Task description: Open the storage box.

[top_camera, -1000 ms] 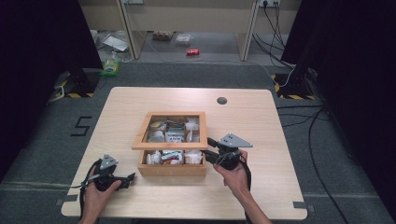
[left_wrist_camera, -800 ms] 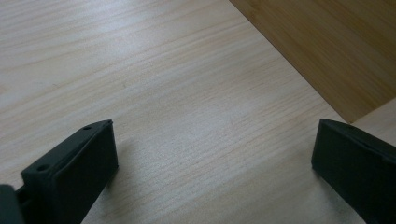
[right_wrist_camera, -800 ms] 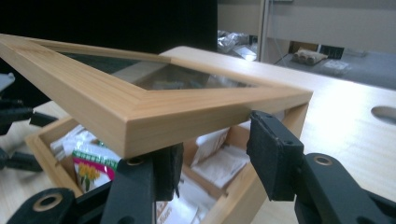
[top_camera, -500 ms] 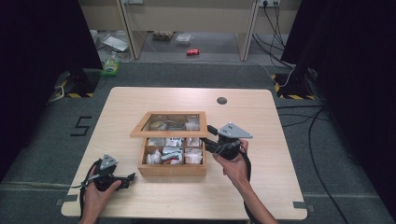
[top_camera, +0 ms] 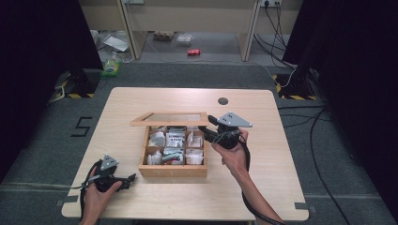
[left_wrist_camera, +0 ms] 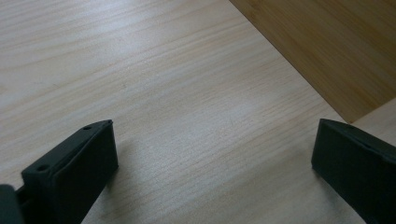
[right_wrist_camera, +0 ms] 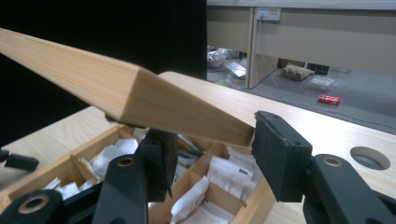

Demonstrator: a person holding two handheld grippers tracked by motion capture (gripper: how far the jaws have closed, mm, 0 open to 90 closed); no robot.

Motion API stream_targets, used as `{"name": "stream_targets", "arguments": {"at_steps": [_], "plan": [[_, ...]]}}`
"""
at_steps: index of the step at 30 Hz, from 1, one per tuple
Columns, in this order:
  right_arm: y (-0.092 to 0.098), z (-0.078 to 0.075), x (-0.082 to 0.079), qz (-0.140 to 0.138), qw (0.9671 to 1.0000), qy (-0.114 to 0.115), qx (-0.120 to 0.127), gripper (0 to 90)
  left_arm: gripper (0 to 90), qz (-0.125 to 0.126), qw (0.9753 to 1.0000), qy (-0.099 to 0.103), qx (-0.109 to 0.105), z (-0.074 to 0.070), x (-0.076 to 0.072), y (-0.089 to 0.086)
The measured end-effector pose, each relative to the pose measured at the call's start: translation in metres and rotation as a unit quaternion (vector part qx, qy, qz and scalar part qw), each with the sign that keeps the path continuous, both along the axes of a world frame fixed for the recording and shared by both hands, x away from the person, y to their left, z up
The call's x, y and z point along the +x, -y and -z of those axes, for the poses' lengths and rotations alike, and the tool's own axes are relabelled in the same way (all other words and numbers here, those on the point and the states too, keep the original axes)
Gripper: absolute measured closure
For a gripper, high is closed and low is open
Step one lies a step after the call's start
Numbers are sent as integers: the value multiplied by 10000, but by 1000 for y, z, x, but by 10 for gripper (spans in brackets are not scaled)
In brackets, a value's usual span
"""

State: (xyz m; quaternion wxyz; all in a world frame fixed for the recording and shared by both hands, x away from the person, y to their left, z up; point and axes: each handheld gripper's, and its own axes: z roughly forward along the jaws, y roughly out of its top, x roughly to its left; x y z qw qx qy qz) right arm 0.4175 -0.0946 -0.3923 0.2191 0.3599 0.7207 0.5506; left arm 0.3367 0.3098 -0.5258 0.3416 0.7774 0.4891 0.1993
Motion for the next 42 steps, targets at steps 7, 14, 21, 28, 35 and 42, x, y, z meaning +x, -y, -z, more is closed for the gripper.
{"name": "stream_targets", "arguments": {"at_steps": [7, 14, 21, 28, 35, 42], "plan": [[-1, -5, 13, 73, 9999, -37, 90, 514, 0, 0, 10000, -1, -1, 0, 0, 0], [-3, -11, 25, 194, 9996, -34, 177, 525, 0, 8, 10000, -10, 6, 0, 0, 0], [-6, -15, 34, 301, 9994, -7, 166, 526, 0, 1, 10000, 2, 6, 0, 0, 0], [-9, -19, 45, 401, 9989, -28, 244, 527, 0, 1, 10000, -21, -18, 0, 0, 0], [-12, -20, 58, 549, 9979, -109, 340, 528, 0, 2, 10000, -1, 3, 0, 0, 0], [-14, -18, 68, 629, 9974, -181, 285, 528, 0, 3, 10000, -2, 4, 0, 0, 0]]}}
